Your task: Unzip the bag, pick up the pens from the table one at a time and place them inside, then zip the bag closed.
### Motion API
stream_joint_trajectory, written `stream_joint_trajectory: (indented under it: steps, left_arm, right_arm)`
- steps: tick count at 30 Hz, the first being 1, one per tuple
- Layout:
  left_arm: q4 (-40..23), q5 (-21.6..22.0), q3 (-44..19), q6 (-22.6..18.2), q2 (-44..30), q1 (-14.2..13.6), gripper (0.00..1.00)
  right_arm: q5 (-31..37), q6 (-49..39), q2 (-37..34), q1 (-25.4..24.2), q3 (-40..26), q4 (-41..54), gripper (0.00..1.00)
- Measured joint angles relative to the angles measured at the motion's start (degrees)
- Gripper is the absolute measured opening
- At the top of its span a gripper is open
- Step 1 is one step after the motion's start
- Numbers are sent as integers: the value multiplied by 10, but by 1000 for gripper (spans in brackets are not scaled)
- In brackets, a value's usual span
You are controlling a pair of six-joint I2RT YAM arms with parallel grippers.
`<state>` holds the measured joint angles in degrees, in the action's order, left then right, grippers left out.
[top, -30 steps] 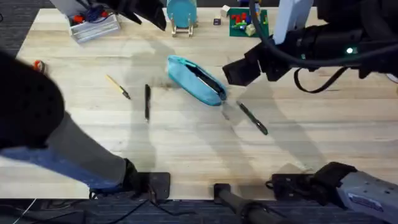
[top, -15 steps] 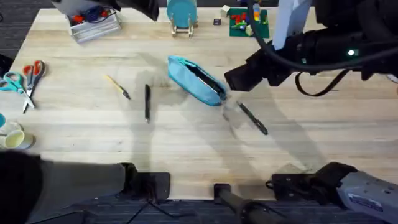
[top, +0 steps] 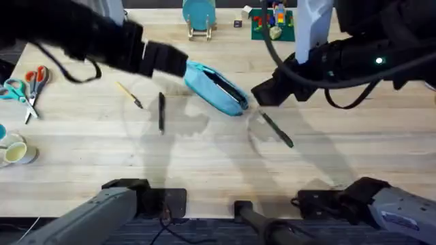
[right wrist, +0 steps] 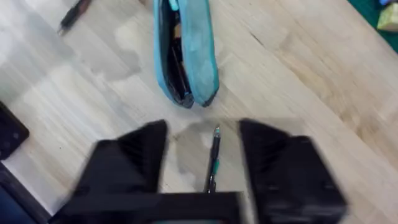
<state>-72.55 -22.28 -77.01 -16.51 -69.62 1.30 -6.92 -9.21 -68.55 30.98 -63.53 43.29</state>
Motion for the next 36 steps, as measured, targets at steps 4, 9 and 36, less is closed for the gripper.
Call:
stream_joint_trajectory:
  steps: [4, 9, 36]
  left_arm:
    - [2, -2, 27, -5, 36, 0, 996]
    - [4, -4, 28, -7, 49, 0, 995]
    - [10, -4, 28, -7, 40, 0, 996]
  right_arm:
    - [0, -22, -1, 13, 0, 0, 235]
    - [0, -32, -3, 26, -1, 0, 31]
    - [0, -37, -123, 70, -2, -40, 31]
